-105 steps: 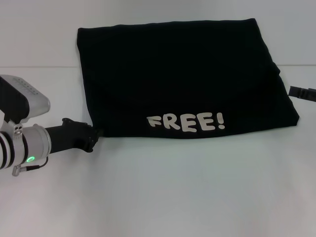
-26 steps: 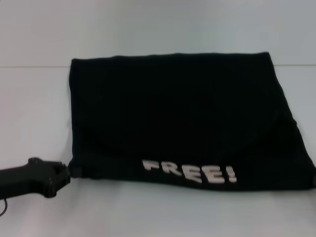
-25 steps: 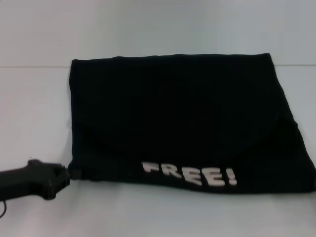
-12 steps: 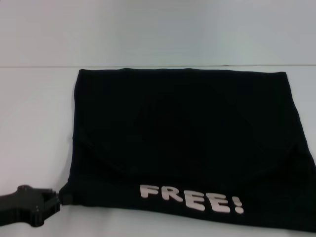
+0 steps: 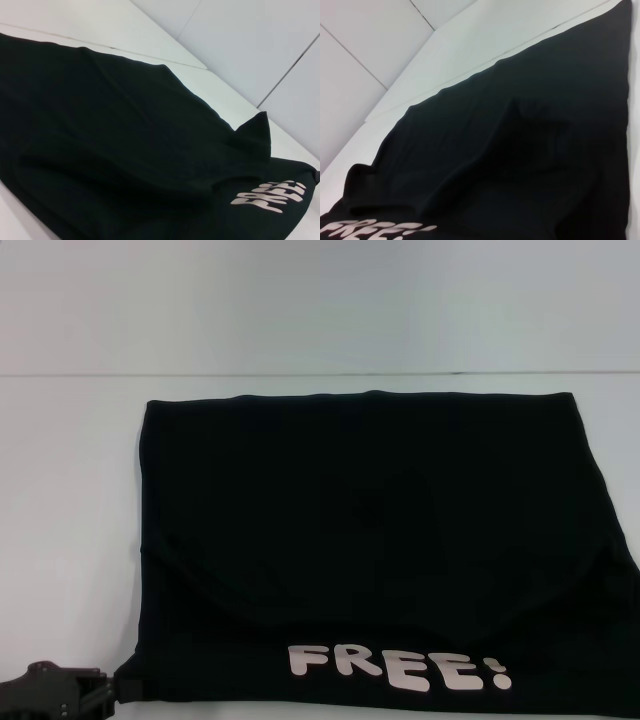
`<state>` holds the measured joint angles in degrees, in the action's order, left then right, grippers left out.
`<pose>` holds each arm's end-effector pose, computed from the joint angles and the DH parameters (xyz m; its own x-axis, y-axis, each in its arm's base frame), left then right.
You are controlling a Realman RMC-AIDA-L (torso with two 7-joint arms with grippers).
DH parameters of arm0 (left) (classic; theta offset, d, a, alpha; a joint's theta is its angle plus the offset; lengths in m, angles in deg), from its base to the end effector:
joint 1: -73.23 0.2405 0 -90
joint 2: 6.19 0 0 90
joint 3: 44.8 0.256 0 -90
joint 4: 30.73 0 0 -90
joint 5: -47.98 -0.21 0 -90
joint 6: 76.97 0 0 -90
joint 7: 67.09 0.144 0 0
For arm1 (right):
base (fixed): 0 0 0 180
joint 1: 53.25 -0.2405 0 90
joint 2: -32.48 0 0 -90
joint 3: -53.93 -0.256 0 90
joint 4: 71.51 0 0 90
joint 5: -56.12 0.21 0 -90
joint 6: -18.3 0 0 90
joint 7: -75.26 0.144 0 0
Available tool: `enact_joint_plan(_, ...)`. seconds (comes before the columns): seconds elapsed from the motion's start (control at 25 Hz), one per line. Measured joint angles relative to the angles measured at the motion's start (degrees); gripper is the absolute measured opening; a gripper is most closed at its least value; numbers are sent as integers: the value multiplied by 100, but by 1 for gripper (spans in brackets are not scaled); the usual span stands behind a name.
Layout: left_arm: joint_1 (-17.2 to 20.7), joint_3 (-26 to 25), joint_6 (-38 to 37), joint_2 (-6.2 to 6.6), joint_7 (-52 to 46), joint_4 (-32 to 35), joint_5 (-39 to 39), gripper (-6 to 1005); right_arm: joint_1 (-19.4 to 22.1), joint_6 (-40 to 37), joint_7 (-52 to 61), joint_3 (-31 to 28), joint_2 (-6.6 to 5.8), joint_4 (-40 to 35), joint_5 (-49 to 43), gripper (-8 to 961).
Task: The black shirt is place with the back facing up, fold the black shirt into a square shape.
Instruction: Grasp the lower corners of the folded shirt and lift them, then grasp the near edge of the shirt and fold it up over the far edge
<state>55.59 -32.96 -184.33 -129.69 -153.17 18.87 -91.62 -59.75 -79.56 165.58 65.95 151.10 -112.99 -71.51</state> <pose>-0.3436 0.2135 0.0287 0.5645 0.6689 0.4836 0.7764 -0.6292 -0.0361 0.4011 0.1697 0.0535 0.3182 -0.6904 -0.6497 -0.9369 -0.3337 -0.1042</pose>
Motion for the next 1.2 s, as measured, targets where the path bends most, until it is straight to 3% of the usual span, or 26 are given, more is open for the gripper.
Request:
enact_joint_plan(0.2, -37, -68, 19, -1, 1, -37, 31, 23, -127, -16, 94, -49, -52, -12, -51, 50)
enact_joint_plan(0.36, -375, -172, 78, 85, -144, -139, 58, 24, -343, -86, 139, -297, -125, -12, -11, 50)
enact_joint_plan(0.44, -666, -225, 243, 174, -299, -256, 95, 24, -561, -136, 240, -510, -217, 21, -2, 51)
enact_joint_plan(0.52, -1032, -241, 625, 303, -474, -500, 136, 24, -1019, -67, 629, -647, -395, 73, 3, 51)
enact_joint_plan(0.56, -1225, -242, 841, 374, -543, -645, 157, 24, -1019, -67, 629, -647, -395, 73, 3, 51)
enact_joint_plan(0.68, -1751, -226, 1564, 534, -726, -1088, 160, 24, -1592, 304, 1056, -565, -540, 118, -20, 51)
enact_joint_plan(0.84, -2448, -162, 2888, 654, -921, -1614, 162, 25, -2416, 1525, 1617, -29, -709, 420, -37, 51)
enact_joint_plan(1.04, -3125, -92, 4724, 640, -1028, -2042, 161, 25, -3487, 3748, 2116, 1062, -963, 1395, -33, 50)
enact_joint_plan(1.2, -3498, 237, 6137, 582, -1019, -2408, 167, 25, -4130, 5508, 2447, 1876, -978, 1996, -33, 50)
